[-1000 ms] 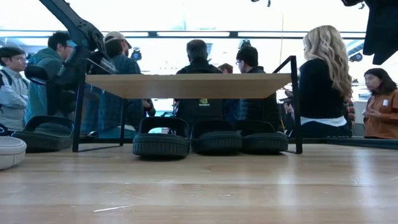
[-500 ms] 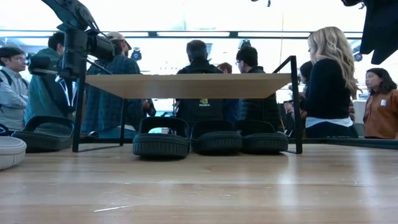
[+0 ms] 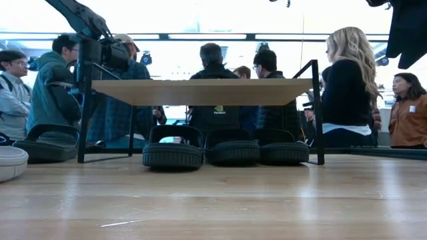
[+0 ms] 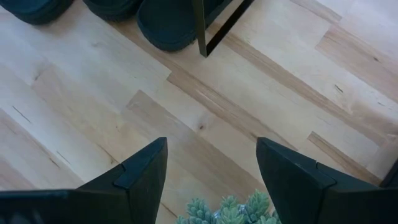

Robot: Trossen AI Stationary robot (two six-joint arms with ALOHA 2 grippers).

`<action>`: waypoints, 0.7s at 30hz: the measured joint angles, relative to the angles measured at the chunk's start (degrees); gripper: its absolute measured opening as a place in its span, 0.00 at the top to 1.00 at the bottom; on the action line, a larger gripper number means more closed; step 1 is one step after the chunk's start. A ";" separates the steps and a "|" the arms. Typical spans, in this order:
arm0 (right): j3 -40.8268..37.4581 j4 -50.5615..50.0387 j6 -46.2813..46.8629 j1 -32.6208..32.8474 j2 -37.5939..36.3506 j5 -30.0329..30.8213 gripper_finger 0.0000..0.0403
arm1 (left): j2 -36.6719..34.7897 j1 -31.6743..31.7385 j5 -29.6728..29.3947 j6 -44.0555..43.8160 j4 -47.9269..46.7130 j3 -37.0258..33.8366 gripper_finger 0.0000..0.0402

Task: Pick and place slides into the shelf
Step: Adjust the black slide

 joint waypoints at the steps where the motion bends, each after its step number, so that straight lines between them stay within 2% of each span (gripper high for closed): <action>1: -0.01 0.01 0.00 0.00 0.00 -0.01 0.41 | 0.52 -0.19 -0.02 -1.30 0.04 -0.23 0.98; 7: 0.28 0.00 0.10 0.02 0.00 -2.18 0.41 | 2.60 -2.76 0.89 -11.50 -4.52 -4.02 0.98; 13: 0.89 -0.07 -0.75 0.02 0.00 -3.04 0.41 | 2.01 -2.85 -3.00 -12.85 -3.09 -7.45 0.98; 21: 0.89 -0.20 -1.43 0.02 0.00 -3.04 0.41 | 2.32 -2.67 -8.11 -13.72 1.79 -7.65 0.98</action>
